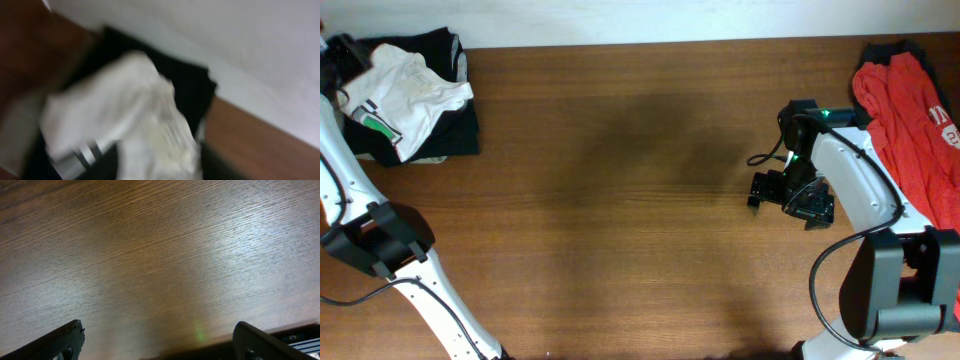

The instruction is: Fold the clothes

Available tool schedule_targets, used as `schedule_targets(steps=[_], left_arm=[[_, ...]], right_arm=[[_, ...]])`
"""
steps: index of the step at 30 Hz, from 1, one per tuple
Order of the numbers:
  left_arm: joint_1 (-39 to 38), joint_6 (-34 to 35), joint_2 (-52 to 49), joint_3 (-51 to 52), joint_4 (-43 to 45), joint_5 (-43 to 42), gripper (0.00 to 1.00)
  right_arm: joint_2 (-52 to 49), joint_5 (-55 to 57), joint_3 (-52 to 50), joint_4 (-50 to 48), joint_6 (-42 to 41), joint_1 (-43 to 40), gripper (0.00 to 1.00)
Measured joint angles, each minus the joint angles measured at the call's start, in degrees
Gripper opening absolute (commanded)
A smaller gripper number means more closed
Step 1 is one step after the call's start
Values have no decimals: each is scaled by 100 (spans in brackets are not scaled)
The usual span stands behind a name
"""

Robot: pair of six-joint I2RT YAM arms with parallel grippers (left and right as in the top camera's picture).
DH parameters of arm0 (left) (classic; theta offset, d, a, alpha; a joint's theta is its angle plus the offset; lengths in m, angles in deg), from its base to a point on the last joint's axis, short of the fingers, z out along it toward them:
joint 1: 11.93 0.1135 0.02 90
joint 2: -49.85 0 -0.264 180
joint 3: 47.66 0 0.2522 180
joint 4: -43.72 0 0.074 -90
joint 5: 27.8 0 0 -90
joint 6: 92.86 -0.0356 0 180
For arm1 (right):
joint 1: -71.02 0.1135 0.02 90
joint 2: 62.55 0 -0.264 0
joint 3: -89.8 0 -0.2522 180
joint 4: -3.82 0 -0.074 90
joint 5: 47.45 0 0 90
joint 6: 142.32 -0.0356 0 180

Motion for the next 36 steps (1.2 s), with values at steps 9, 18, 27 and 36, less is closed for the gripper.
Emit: schedule_targets(steps=[9,18,27,36], left_arm=[[-63,-17,-382,1005,1753,1158,1],[-28,-15,-1071,1362,1727,1797,20],[48,-7,-535,1375,1473,2048,99],[76,2,2159,1379,463,-184,99]], right_arm=[[0,-63,-2,105,2,-2,99],[0,-68,-4,243,2,0,99],[55,-87,-7,170,-195,0,99],[2420,-109,-31,734,-275,0,99]])
